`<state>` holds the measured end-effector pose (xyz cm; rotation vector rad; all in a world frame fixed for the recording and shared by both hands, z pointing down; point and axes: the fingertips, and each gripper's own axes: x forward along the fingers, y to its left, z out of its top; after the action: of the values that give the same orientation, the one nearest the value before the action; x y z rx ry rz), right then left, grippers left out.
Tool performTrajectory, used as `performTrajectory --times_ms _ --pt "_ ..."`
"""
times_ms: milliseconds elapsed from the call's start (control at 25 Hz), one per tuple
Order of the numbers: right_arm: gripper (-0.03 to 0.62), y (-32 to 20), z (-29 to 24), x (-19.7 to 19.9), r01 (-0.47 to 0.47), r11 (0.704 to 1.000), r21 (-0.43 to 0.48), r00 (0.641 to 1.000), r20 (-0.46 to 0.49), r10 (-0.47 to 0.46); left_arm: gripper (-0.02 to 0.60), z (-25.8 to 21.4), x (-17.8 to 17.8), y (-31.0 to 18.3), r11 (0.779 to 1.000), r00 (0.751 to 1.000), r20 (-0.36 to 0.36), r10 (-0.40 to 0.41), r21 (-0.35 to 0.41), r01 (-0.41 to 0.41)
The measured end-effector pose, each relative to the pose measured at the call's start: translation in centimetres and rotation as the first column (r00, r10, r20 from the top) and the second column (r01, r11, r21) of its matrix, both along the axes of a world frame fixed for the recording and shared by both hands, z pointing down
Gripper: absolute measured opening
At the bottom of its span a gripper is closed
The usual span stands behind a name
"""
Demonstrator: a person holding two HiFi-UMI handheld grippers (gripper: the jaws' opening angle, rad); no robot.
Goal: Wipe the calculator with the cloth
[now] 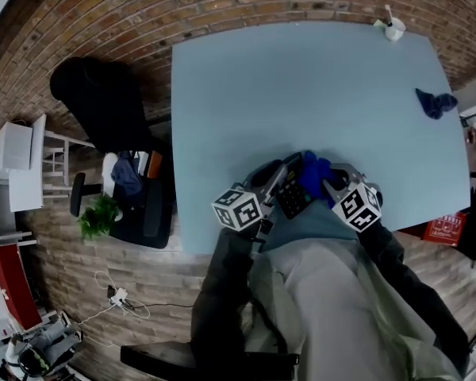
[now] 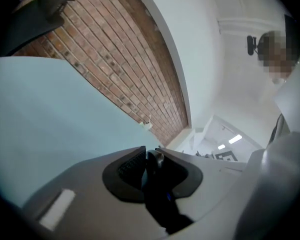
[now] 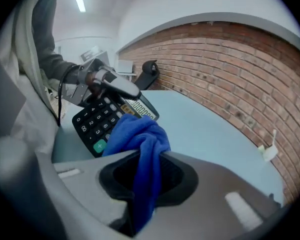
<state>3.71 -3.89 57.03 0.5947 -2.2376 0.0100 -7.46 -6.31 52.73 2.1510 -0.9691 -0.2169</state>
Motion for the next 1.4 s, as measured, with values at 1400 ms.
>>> performTrajectory --times_ms 1400 --pt "0.114 1.1 -10.6 3.6 -0.018 0.99 0.143 0.985 -0.169 0.042 0.032 -3.4 -9.4 5.4 0.923 0.921 0.065 -0.385 0.049 0.382"
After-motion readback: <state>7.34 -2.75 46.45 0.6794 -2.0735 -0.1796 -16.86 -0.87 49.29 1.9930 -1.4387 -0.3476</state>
